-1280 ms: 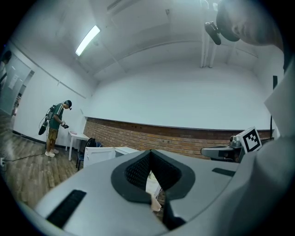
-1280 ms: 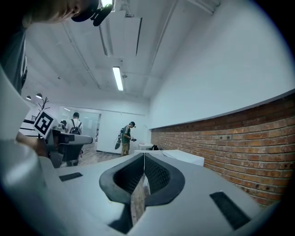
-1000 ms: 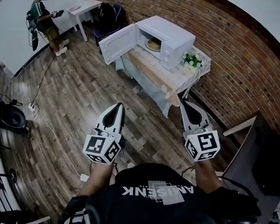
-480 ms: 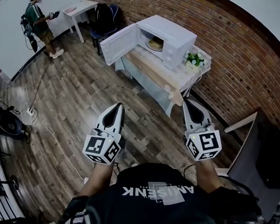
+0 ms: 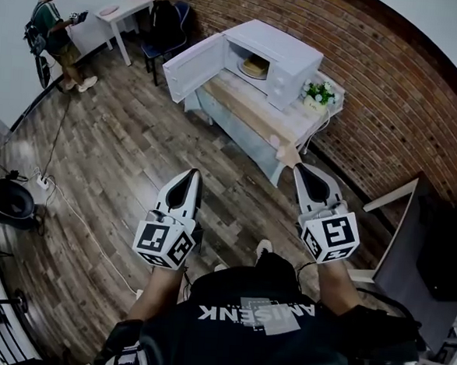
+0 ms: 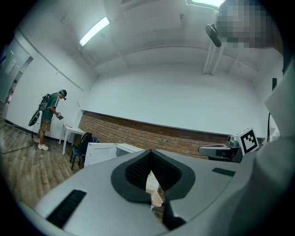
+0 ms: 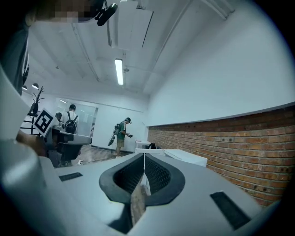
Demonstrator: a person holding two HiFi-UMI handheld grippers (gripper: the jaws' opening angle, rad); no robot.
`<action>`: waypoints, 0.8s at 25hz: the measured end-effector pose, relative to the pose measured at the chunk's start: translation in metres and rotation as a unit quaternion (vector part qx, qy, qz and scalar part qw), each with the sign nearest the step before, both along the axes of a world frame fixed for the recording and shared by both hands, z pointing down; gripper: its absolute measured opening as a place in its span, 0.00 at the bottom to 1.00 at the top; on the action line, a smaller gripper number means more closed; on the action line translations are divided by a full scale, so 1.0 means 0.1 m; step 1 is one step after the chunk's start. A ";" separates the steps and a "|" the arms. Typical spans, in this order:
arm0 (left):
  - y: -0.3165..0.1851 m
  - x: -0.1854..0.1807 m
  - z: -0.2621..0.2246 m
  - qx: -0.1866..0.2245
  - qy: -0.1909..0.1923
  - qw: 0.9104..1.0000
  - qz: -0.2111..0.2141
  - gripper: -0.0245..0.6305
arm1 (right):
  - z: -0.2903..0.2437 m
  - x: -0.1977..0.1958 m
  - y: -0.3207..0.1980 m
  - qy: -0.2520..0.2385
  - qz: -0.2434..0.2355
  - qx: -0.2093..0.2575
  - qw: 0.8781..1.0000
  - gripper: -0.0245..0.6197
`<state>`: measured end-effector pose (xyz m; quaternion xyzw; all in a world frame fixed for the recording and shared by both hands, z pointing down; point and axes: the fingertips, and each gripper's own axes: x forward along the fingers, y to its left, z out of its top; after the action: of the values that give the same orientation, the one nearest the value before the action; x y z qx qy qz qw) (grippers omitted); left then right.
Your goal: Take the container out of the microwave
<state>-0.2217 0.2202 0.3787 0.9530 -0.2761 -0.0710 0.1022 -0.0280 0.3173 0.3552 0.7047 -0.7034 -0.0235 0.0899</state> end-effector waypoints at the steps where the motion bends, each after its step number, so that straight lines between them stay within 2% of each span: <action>1: -0.03 0.01 0.01 0.000 -0.001 1.000 0.000 0.05 | 0.01 0.02 -0.04 -0.003 0.001 0.000 1.000 0.10; 8: -0.33 0.22 0.06 -0.002 -0.012 1.000 -0.017 0.05 | 0.09 0.29 -0.39 -0.017 -0.011 -0.004 1.000 0.10; 20: -0.99 0.90 -0.13 0.019 -0.028 0.999 -0.043 0.05 | -0.07 1.05 -1.22 -0.022 -0.035 0.010 0.999 0.10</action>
<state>-0.1318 0.1212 0.3657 0.9436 -0.3181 -0.0542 0.0736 0.0768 0.1950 0.3485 0.6810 -0.7290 -0.0185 0.0667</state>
